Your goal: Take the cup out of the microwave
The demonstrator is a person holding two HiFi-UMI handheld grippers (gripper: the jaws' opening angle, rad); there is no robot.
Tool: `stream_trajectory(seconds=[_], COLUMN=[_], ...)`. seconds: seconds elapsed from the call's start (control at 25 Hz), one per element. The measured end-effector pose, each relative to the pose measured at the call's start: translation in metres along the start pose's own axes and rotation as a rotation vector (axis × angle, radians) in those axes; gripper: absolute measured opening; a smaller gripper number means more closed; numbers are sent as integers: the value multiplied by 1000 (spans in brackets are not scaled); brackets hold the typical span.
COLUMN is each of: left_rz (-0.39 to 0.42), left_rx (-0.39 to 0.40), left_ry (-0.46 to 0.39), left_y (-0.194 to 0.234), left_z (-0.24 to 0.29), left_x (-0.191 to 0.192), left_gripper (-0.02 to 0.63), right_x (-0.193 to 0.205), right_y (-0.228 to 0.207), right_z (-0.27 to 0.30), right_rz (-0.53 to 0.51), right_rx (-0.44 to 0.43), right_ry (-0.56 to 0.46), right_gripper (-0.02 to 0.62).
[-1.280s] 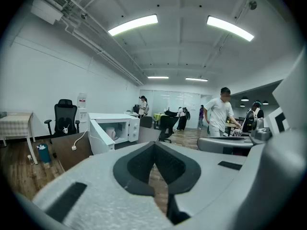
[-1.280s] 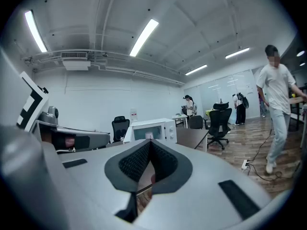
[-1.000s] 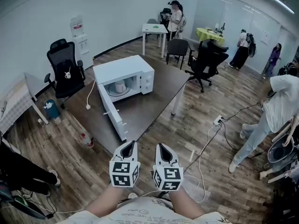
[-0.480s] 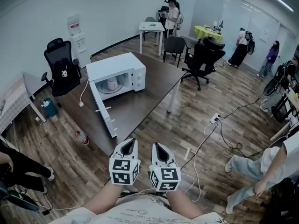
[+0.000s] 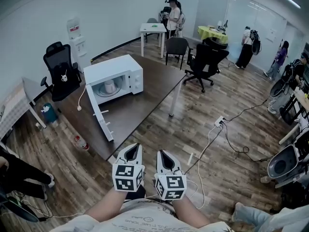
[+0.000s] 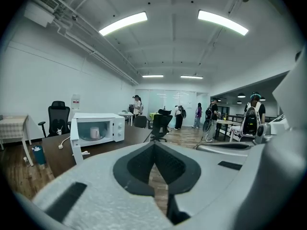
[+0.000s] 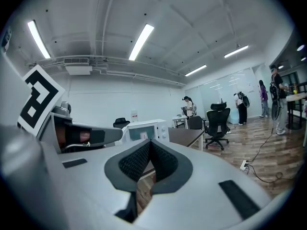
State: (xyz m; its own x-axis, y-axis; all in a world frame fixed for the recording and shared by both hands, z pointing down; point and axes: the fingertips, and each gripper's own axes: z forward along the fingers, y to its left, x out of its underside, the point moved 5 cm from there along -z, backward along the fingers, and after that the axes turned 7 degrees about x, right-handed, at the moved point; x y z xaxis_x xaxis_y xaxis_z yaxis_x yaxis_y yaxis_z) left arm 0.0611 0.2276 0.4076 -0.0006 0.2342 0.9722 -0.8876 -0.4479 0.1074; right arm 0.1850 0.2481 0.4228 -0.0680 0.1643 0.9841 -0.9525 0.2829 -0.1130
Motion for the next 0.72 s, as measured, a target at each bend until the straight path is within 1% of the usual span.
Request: stream_trajectory(seconds=[0.16, 0.32, 0.52, 0.72], left_rz=[1, -5, -13, -14], left_rx=[7, 17, 28, 46], left_ry=[-3, 4, -4, 6], left_y=[-5, 2, 11, 25], left_z=[13, 34, 68, 106], left_x=[-2, 0, -6, -7], left_gripper=[8, 8, 8, 8], right_x=[1, 1, -1, -4], right_y=[-13, -25, -40, -57], right_z=[6, 20, 46, 82], right_rz=[4, -4, -22, -12], right_rx=[11, 22, 33, 54], right_ry=[8, 3, -1, -13], right_gripper=[15, 15, 15, 15])
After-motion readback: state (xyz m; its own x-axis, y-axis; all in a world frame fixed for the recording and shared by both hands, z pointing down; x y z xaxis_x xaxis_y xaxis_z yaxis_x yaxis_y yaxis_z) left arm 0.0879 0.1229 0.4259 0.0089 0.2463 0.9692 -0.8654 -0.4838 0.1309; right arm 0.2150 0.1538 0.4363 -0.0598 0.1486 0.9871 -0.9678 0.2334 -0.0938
